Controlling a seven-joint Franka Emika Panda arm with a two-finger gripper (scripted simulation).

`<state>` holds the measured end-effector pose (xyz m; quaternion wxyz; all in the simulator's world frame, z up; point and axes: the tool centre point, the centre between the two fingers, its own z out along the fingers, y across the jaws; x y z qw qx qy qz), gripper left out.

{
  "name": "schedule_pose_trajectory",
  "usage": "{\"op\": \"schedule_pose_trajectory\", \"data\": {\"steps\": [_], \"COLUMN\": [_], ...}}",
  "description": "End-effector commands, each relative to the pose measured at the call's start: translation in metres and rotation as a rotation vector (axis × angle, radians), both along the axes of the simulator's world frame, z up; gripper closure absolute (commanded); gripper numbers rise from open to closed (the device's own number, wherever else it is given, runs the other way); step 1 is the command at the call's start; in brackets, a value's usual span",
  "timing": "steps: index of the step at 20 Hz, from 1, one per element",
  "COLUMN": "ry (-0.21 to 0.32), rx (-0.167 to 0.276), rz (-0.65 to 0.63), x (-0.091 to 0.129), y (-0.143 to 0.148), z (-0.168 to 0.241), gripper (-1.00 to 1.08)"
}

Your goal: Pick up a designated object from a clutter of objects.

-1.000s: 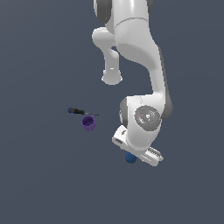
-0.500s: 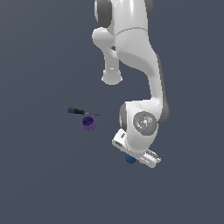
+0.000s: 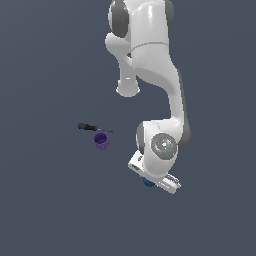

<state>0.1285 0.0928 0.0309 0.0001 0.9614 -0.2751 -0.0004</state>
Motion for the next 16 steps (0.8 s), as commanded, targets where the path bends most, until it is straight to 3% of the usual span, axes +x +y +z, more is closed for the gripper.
{"op": "schedule_pose_trajectory", "data": {"steps": [1,16], "ry": [-0.001,-0.001], "rx": [0.0,0.0], "rz": [0.0,0.0], "x": [0.0,-0.004], "y": [0.0,0.001], "z": [0.0,0.011], "gripper": [1.08,1.08]}}
